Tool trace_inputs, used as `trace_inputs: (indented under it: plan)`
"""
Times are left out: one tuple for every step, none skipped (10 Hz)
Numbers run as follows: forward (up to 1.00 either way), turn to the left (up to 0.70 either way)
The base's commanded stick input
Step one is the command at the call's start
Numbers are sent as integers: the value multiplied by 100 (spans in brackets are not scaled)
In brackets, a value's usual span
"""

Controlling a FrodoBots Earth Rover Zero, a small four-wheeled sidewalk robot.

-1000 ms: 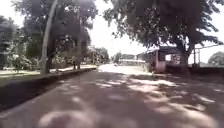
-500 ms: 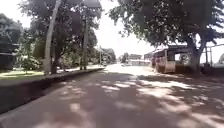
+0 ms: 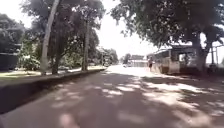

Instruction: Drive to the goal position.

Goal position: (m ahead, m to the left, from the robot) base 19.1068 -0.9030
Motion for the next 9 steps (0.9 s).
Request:
trace_inputs:
  plan:
    - [70,0]
    - [70,0]
    - [70,0]
    - [70,0]
    - [70,0]
    - [70,0]
    - [70,0]
    - [70,0]
    - [70,0]
